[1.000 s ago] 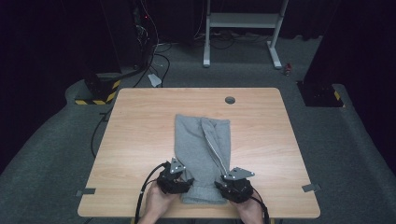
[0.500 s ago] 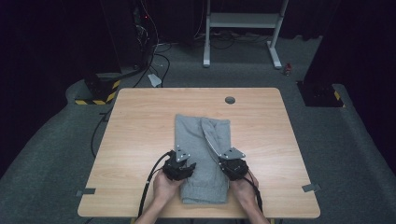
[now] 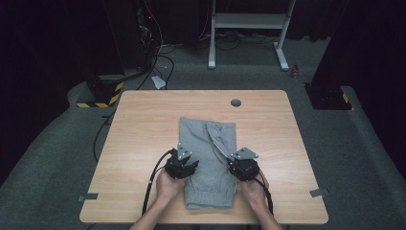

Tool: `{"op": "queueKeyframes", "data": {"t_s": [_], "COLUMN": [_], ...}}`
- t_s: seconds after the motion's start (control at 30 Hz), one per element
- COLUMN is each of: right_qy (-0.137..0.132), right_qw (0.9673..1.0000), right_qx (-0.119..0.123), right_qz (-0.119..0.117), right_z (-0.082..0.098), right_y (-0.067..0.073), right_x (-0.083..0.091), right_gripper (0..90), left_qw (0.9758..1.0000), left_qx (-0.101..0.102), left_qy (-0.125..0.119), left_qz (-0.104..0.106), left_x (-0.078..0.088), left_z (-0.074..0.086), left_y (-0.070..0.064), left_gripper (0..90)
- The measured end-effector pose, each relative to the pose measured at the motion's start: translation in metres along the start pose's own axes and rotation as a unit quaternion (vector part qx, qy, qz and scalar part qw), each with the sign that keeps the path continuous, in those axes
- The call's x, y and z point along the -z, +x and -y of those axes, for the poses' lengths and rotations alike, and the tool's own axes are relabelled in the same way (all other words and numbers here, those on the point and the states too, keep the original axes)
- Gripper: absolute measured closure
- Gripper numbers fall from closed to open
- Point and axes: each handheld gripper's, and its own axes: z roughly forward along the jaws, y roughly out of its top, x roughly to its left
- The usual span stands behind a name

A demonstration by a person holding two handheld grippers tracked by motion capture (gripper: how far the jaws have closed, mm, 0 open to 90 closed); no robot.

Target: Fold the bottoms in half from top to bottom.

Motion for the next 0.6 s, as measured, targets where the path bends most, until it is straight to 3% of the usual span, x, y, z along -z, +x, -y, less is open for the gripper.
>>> {"op": "queueKeyframes", "data": {"t_s": [0.17,0.27,0.43,0.6], "right_qy": [0.024,0.039,0.044,0.046], "right_qw": [0.9995,0.999,0.9982,0.9959], "right_qx": [0.015,0.002,-0.034,-0.058], "right_qz": [-0.015,-0.019,-0.022,-0.052], "right_z": [-0.011,-0.01,0.0,0.011], "right_y": [0.003,0.0,-0.016,-0.021], "right_x": [-0.02,-0.026,-0.019,-0.011], "right_gripper": [80.8,84.7,85.8,84.3], "left_qw": [0.9998,0.9996,0.9997,0.9995], "left_qx": [0.0,0.006,-0.011,0.007], "left_qy": [0.018,0.023,0.019,0.023], "left_qz": [0.001,0.013,0.01,0.022], "left_x": [-0.011,-0.014,-0.006,0.006], "left_z": [-0.004,-0.002,0.007,0.016], "left_y": [0.006,0.01,0.005,-0.002], "left_gripper": [53.1,53.7,59.1,60.1]}}
